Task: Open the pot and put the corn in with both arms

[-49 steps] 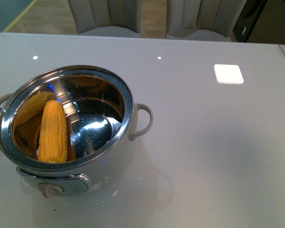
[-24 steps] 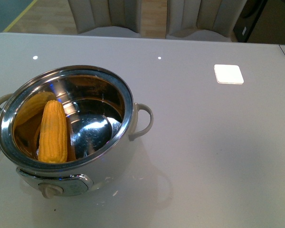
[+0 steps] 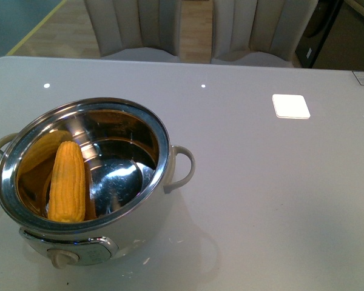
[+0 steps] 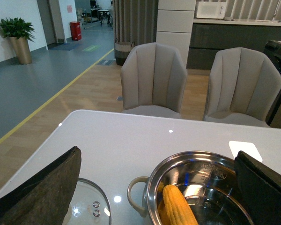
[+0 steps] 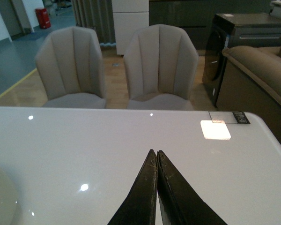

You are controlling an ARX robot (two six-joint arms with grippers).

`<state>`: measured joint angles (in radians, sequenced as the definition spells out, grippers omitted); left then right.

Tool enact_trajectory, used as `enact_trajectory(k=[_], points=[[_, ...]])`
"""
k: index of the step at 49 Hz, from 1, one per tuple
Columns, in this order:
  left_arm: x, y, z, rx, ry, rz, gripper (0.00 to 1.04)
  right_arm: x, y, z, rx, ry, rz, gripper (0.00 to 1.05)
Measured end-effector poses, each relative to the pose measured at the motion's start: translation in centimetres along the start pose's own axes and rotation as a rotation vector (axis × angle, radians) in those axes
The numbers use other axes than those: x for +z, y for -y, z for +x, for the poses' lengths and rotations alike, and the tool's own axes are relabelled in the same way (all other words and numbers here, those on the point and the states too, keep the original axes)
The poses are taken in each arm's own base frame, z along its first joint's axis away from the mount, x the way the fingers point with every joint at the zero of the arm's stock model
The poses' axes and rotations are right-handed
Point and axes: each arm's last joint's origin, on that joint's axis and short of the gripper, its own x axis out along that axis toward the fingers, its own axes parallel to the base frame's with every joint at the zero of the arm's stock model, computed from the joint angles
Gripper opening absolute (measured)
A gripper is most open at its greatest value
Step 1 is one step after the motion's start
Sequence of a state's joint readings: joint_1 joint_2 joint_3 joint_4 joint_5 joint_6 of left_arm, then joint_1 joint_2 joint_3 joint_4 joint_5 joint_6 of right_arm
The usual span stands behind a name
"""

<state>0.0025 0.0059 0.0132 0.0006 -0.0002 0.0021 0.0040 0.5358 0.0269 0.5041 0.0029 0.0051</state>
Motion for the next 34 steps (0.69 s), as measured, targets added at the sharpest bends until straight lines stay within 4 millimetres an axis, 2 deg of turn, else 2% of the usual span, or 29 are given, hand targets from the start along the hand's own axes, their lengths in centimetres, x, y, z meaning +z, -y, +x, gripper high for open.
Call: enact_trajectory(k=[34], points=[[0.0,0.0,0.0,0.0,0.0,0.0,0.98,0.2,0.0,-1.9,0.002,0.023,0.0,0.02]])
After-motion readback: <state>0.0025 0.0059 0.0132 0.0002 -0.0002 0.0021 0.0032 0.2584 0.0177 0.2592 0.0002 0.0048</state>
